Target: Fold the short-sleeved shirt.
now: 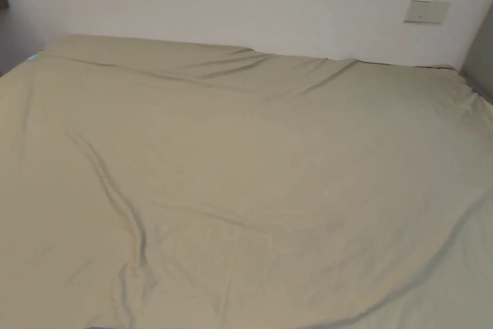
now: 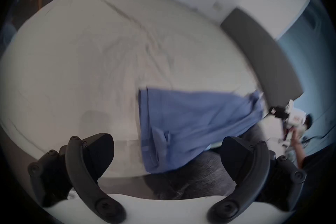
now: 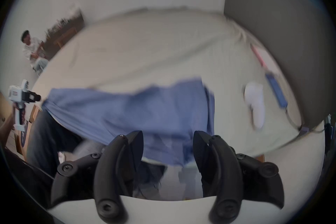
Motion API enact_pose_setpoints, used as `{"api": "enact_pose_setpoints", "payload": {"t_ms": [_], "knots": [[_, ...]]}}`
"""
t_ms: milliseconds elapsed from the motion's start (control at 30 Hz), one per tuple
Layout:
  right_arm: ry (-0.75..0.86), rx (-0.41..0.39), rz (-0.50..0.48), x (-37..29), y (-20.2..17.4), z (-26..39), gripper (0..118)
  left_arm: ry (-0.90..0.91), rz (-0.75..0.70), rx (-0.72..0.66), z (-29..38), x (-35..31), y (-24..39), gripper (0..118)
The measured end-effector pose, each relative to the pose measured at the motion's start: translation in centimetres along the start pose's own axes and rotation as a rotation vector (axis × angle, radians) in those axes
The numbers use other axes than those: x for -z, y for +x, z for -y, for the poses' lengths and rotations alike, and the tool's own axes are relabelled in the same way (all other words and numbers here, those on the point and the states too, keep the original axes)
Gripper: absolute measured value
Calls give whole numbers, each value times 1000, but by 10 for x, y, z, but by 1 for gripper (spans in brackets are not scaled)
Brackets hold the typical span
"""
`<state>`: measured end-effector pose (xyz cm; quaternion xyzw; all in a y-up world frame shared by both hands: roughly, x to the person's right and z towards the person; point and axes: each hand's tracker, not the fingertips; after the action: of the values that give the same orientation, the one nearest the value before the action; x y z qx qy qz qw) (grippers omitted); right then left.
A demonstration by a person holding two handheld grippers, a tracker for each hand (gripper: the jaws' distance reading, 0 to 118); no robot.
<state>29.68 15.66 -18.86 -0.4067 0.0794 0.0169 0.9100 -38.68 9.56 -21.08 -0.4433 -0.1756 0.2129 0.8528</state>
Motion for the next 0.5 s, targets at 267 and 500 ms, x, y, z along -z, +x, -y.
{"api": "enact_pose_setpoints", "payload": {"t_ms": [267,500], "knots": [[595,-82,-1,-82,-83,-88,7,-3,257,-442,-6,41,-97,118],[647,-43,-164,-98,-127,-94,7,-29,518,-379,-12,90,-61,118]]}}
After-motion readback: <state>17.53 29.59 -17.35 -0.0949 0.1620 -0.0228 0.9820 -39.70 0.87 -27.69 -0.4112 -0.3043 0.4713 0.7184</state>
